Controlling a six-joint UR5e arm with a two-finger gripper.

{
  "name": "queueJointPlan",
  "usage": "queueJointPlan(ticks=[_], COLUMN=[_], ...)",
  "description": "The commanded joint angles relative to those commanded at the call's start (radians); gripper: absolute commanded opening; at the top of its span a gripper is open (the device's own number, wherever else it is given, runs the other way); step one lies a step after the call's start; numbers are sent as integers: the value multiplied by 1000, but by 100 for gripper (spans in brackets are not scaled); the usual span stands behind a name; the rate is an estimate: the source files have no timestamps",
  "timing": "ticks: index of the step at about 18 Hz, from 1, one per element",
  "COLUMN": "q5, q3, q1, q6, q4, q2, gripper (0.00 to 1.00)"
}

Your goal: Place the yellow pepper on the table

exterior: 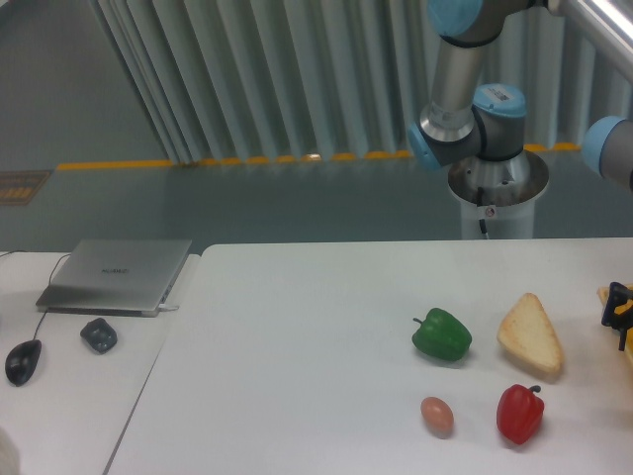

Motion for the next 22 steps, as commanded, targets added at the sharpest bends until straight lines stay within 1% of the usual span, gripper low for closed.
queueJointPlan(ticks=[3,7,8,9,10,14,16,18,22], q5=[-2,0,2,2,0,-35,-35,-37,-34], q3=[-3,12,11,0,-6,-11,-11,-12,-11], q1=[2,21,26,38,52,86,95,117,115], q6=[2,5,-3,-9,-9,-32,-51,-52,-70], q4=[0,3,23,56,66,69,87,90,95], q2=[5,-6,-9,-14,-17,-25,-34,-44,-69], gripper=[100,100,100,100,100,100,100,100,100])
